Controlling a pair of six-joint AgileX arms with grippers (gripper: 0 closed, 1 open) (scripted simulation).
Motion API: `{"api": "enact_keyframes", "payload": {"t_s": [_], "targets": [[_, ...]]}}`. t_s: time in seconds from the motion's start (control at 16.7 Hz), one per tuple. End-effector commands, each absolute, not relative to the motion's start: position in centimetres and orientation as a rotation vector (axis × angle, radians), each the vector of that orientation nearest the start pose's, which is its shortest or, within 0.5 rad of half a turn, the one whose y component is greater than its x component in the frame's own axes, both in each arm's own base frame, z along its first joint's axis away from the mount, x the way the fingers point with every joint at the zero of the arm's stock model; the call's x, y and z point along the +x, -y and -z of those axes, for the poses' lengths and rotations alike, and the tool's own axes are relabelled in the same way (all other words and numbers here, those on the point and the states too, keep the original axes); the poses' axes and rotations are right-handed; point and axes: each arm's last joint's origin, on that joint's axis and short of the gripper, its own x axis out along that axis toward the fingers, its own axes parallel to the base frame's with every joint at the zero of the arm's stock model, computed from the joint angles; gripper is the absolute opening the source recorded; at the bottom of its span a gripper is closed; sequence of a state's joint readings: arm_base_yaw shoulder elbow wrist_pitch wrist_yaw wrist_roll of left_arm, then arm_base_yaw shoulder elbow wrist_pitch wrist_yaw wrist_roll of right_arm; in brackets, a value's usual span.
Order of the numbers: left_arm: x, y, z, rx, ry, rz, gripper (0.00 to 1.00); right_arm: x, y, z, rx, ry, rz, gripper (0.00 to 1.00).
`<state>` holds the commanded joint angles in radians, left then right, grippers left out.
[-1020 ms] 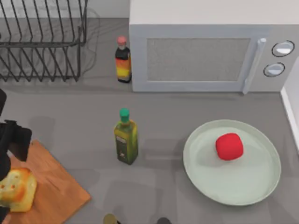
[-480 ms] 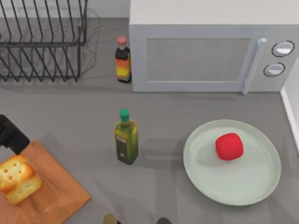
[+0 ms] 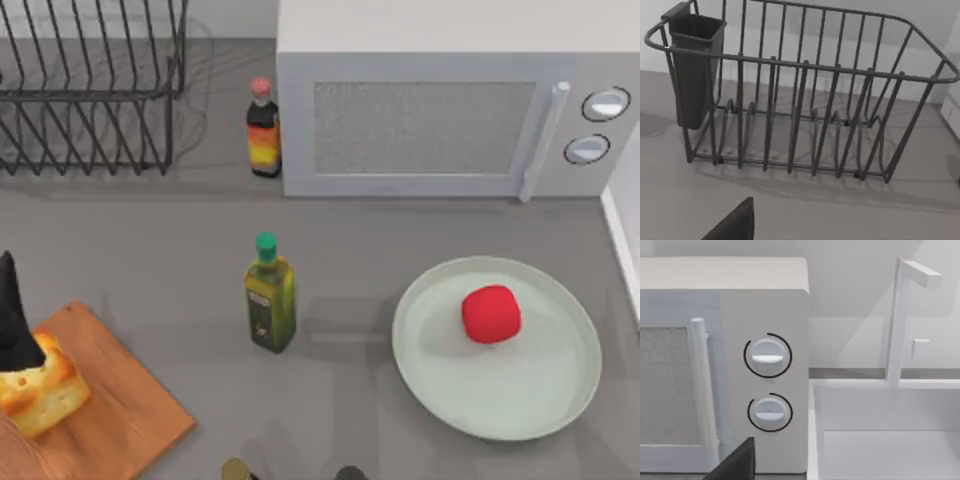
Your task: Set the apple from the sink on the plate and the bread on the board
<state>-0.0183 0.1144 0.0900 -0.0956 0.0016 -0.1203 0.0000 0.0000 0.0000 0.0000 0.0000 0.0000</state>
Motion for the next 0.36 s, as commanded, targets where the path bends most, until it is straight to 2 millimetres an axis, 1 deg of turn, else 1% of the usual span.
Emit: {"api": "enact_keyframes", "payload": {"t_s": [0.18, 0.36], "targets": [[10.59, 0.15, -16.20, -0.017, -0.015, 0.003, 1.00, 10.57, 0.12, -16.00, 0.000, 0.000, 0.000, 1.00], [10.57, 0.12, -16.00, 0.000, 0.000, 0.000, 1.00, 10.57, 0.12, -16.00, 0.000, 0.000, 0.000, 1.00]]}}
